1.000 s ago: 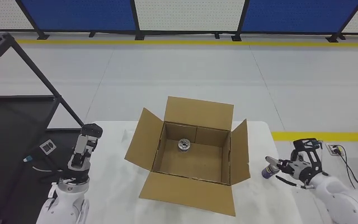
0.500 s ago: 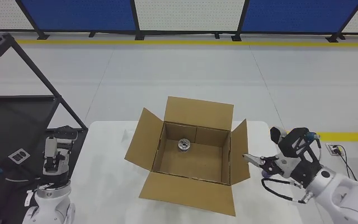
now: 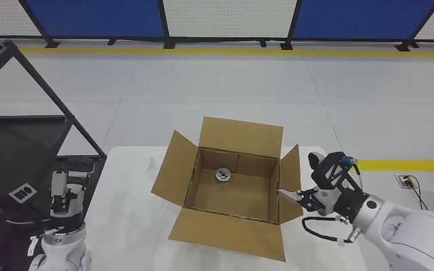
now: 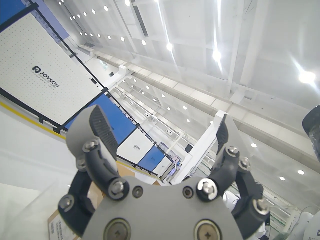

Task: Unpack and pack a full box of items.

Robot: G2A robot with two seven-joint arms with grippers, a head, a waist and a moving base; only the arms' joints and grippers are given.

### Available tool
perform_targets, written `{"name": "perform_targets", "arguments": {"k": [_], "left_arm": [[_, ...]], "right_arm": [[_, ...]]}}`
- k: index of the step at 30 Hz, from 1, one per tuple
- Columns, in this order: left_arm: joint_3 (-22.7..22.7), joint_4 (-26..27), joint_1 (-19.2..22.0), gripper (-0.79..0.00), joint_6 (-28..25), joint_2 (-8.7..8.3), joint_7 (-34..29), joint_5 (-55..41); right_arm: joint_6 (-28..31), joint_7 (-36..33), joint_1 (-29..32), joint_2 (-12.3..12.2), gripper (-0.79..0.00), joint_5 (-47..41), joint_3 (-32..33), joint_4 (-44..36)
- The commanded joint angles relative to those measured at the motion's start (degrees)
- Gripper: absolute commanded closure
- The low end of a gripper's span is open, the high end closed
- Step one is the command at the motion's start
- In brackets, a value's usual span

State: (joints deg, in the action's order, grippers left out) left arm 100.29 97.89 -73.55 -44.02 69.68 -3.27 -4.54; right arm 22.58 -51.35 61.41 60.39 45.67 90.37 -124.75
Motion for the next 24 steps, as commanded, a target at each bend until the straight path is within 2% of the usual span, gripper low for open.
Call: {"name": "perform_targets", "arguments": {"k": [1, 5, 11, 18, 24], "left_arm": [[0.0, 0.0, 0.0, -0.785, 0.0, 0.0, 0.0, -0.01], [-0.25, 0.11, 0.44, -0.785, 2.41, 0.01, -0.21, 2.07], [0.34, -0.33, 0.82, -0.785, 3.58, 0.06, 0.97, 4.01], [1.18, 0.15, -0.92, -0.785, 2.78, 0.06, 0.83, 3.46], [1.57, 0.59, -1.93, -0.785, 2.83, 0.18, 1.75, 3.41]], "right_arm": [[0.0, 0.0, 0.0, 0.0, -0.785, 0.0, -0.01, 0.0], [0.7, 0.48, -1.58, 0.09, -0.785, 2.9, -5.06, 0.36], [-1.04, -2.56, -14.43, 1.49, -0.785, 6.95, -20.37, 6.91], [-5.65, -3.29, -30.47, 5.4, -0.785, 8.02, -37.49, 21.74], [-9.54, -2.5, -38.89, 9.16, -0.785, 7.36, -47.09, 33.83]]}}
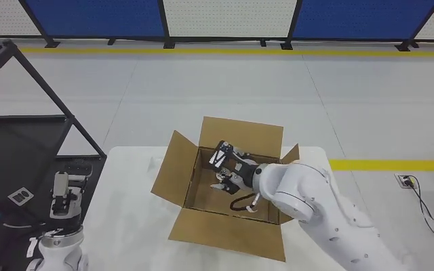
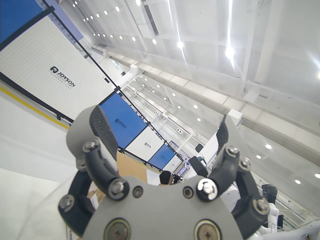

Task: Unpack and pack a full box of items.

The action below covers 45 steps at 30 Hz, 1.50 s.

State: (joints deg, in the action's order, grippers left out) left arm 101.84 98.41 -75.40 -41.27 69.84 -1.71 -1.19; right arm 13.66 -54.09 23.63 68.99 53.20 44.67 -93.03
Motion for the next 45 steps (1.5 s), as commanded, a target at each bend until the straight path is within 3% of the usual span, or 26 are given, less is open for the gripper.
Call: {"name": "perform_targets", "arguments": {"k": [1, 11, 27, 45], "left_arm": [[0.0, 0.12, -0.13, -0.785, 0.01, 0.05, 0.36, 0.07], [-0.45, 0.47, -0.55, -0.785, 0.05, 0.27, 1.12, 1.16], [-0.51, 0.91, -0.7, -0.785, 0.48, 0.28, 0.85, 1.28], [0.11, 1.84, -1.25, -0.785, 1.18, 0.56, 2.45, 1.82]], "right_arm": [[-1.45, 0.39, -2.07, 1.16, -0.785, -0.11, -2.59, 4.06], [-8.11, 7.56, -5.27, 6.94, -0.785, -1.05, -11.51, 20.26], [-8.81, 7.4, -4.6, 7.51, -0.785, -1.56, -11.54, 22.85], [-5.78, 9.8, -12.26, 18.45, -0.785, -14.17, -16.71, 51.86]]}}
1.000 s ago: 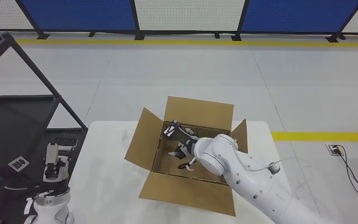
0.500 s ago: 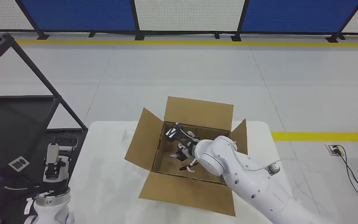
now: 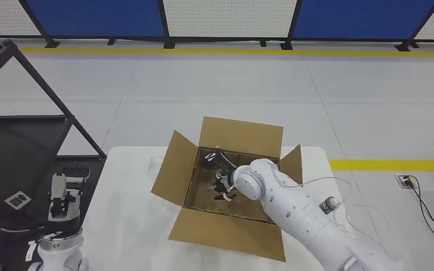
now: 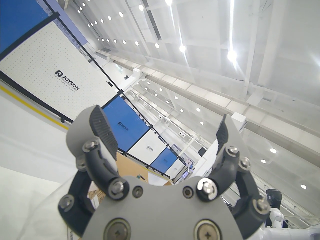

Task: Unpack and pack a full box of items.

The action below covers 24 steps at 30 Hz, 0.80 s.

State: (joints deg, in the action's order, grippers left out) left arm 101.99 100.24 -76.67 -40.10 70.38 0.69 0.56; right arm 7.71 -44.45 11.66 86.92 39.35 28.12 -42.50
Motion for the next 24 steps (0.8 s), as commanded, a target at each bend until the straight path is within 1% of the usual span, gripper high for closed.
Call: {"name": "perform_targets", "arguments": {"k": [1, 7, 15, 17, 18, 19, 21, 24], "left_arm": [[-0.09, 0.02, 0.04, -0.785, 0.03, 0.04, 0.08, 0.12], [-0.29, -0.07, 0.15, -0.785, 0.03, 0.16, 0.51, 0.57], [-0.42, -0.13, 0.16, -0.785, -0.08, 0.32, 1.04, 0.82], [-0.43, -0.12, 0.15, -0.785, -0.08, 0.35, 1.08, 0.88], [-0.42, -0.11, 0.16, -0.785, -0.09, 0.36, 1.09, 0.94], [-0.41, -0.1, 0.17, -0.785, -0.18, 0.37, 1.15, 0.98], [-0.42, -0.16, 0.2, -0.785, -0.26, 0.41, 1.19, 1.03], [-0.45, -0.21, 0.3, -0.785, -0.23, 0.44, 1.2, 1.09]], "right_arm": [[0.15, 0.41, -0.6, 1.07, -0.785, -0.6, -0.31, 2.53], [0.51, 2.51, -1.77, 3.99, -0.785, -2.51, -0.62, 8.8], [1.46, 4.75, -3.11, 6.97, -0.785, -3.5, -0.58, 15.65], [1.16, 5.48, -3.38, 7.6, -0.699, -3.38, -0.57, 16.88], [1.28, 5.68, -3.51, 7.88, -0.613, -3.37, -0.56, 17.45], [1.29, 5.87, -3.65, 8.16, -0.489, -3.29, -0.55, 18.02], [1.48, 6.03, -3.88, 8.7, -0.391, -3.32, -0.48, 19.07], [1.78, 6.31, -4.2, 9.41, -0.326, -3.26, -0.36, 20.5]]}}
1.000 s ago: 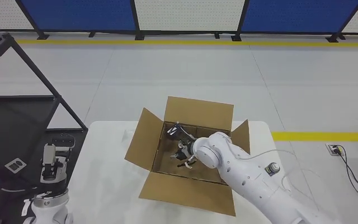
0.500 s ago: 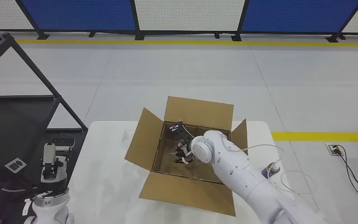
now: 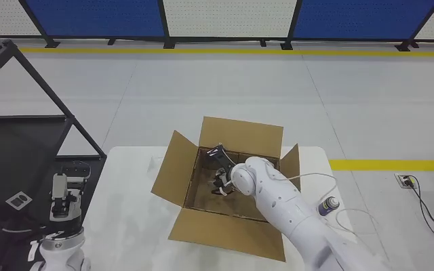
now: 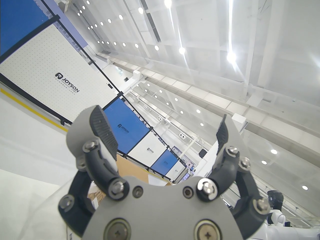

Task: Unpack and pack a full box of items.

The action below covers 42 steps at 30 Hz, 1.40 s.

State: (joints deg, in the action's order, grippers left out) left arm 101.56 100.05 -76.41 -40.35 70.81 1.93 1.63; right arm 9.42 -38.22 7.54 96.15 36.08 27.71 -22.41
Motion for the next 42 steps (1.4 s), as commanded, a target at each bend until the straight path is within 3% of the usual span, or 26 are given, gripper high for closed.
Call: {"name": "perform_targets", "arguments": {"k": [1, 9, 12, 26, 42], "left_arm": [[-0.02, -0.05, 0.1, -0.785, 0.04, 0.02, -0.06, 0.02], [-0.3, -0.33, 0.64, -0.785, 0.14, 0.1, -0.33, 0.23], [-0.46, -0.41, 0.85, -0.785, 0.21, 0.14, -0.42, 0.31], [-1.63, -0.65, 1.79, -0.785, 0.33, 0.27, -1.46, 0.93], [-2.22, -1.15, 2.14, -0.785, 0.57, 0.38, -2.04, 1.23]], "right_arm": [[0.21, 0.19, -0.18, 0.39, -0.311, 0.07, 0.09, 0.84], [1.09, 1.69, -0.91, 1.51, -0.163, 0.49, 0.77, 3.44], [1.66, 2.93, -1.18, 1.57, 0.0, 0.69, 1.23, 4.03], [3.36, 6.52, -0.79, -0.31, 0.0, 3.33, 3.53, 2.87], [6.47, 4.16, 3.9, -6.2, 0.0, 7.72, 8.63, -9.75]]}}
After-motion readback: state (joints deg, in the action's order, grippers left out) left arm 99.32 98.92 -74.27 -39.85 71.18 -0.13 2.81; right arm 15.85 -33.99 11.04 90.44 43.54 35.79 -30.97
